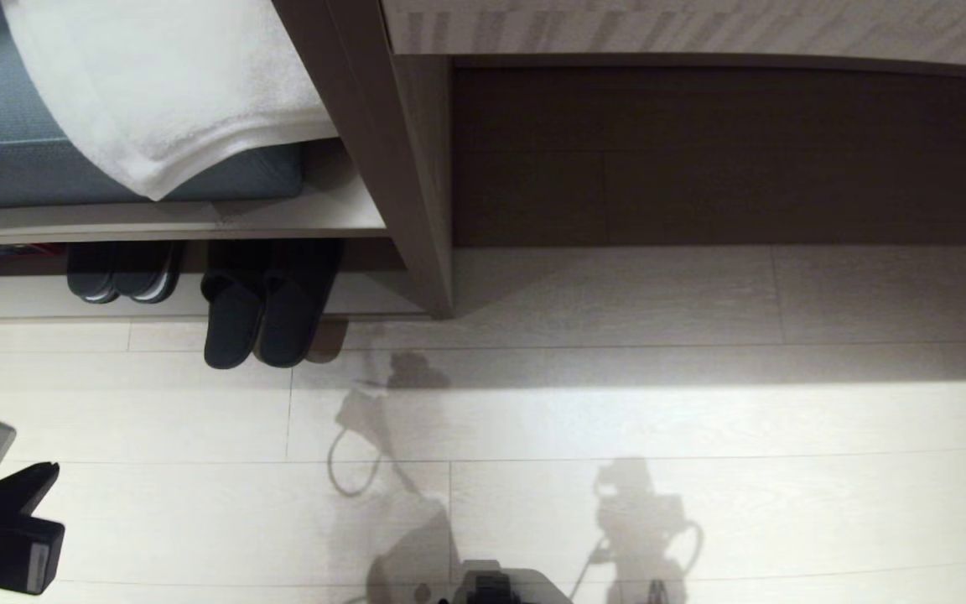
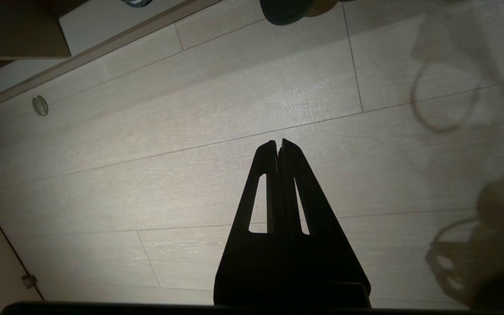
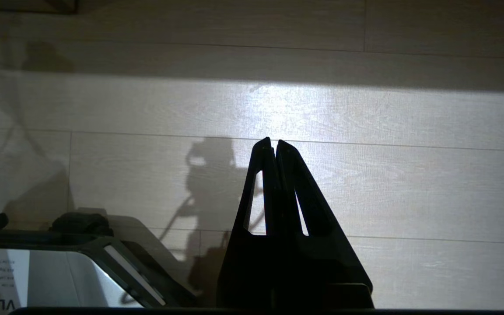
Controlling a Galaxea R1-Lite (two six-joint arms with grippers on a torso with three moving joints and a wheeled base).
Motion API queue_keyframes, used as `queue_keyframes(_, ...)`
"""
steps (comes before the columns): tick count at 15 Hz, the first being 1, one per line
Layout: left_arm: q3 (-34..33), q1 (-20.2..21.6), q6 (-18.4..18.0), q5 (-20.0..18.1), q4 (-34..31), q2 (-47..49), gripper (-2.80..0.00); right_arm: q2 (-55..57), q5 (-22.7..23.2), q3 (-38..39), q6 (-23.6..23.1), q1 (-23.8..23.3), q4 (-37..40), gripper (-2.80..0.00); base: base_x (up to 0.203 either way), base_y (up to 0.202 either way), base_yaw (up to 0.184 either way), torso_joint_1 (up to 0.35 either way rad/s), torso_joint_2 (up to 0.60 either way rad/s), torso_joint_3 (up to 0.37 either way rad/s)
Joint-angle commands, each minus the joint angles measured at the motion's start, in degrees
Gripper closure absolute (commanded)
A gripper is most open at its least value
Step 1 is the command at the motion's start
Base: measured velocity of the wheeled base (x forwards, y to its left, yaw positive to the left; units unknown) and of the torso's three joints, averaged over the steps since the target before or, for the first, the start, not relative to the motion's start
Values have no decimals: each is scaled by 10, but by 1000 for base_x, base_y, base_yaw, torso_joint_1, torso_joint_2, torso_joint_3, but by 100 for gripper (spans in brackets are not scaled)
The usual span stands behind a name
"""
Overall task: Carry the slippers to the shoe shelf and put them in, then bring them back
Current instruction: Pick up the slippers in the shoe cabinet
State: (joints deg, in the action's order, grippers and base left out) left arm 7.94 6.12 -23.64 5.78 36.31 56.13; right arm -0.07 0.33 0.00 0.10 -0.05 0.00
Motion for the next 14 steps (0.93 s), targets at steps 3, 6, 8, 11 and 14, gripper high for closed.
queue_keyframes(3,-65,-23,20,-1,-80,-236,0,0,0,0,1,0,0,0,0,0,0,0,0,0)
queue_keyframes(6,-76,-32,62,-4,-179,-346,0,0,0,0,0,0,0,0,0,0,0,0,0,0)
queue_keyframes(8,-77,-36,99,-5,-231,-413,0,0,0,0,0,0,0,0,0,0,0,0,0,0)
queue_keyframes(11,-79,-50,166,-6,-256,-463,0,0,0,0,0,0,0,0,0,0,0,0,0,0)
queue_keyframes(14,-79,-56,172,-36,-298,-539,0,0,0,0,0,0,0,0,0,0,0,0,0,0)
